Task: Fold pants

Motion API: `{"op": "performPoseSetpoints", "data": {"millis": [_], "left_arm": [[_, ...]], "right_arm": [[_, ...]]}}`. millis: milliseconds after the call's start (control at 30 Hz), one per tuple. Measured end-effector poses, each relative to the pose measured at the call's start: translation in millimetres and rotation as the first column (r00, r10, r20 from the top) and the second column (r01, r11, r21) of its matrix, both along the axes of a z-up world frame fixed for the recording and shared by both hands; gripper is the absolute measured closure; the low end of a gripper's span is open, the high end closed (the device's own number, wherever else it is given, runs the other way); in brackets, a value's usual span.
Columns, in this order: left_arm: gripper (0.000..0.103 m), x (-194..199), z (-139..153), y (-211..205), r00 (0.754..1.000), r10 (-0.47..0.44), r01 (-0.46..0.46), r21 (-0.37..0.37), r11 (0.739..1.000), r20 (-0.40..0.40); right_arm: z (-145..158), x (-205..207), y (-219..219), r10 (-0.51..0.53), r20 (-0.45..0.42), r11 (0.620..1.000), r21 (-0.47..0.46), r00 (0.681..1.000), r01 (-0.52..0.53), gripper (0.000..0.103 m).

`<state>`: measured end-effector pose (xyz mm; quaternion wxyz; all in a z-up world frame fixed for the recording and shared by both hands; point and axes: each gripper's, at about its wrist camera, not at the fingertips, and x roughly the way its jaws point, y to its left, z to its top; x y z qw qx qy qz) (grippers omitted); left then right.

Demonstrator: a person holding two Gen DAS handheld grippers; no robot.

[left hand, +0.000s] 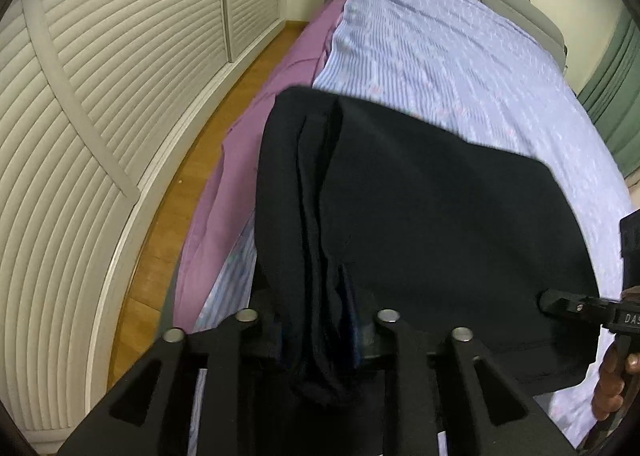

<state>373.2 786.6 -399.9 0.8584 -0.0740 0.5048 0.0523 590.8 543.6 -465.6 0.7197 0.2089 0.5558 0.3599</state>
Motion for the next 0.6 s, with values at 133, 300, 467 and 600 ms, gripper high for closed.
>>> {"op": "performPoseSetpoints", "data": {"millis": [133, 300, 467, 600], "left_arm": [[0.054, -8, -10, -3, 1.000, -0.010, 0.010, 0.026, 1.000, -0.010], [0.034, -16, -12, 3, 1.000, 0.026, -0.026, 0.062, 0.998, -0.010], [0.033, -29, 2, -5, 1.000, 0.002, 0.000, 0.147, 0.989, -0.016], [0.029, -48, 34, -15, 0.998, 0.038, -0.044, 0.171, 0.984, 0.041]], "right_arm": [[-6, -12, -10, 0.001, 0.045, 0.997, -0.080, 0.999, 0.003, 0.065], [2, 2, -10, -0.001, 0.078, 0.977, -0.212, 0.997, 0.018, 0.044], [40, -14, -13, -0.008, 0.202, 0.931, -0.355, 0.979, 0.081, 0.037], [70, -24, -28, -0.008, 0.264, 0.937, -0.335, 0.964, 0.100, 0.037]]}}
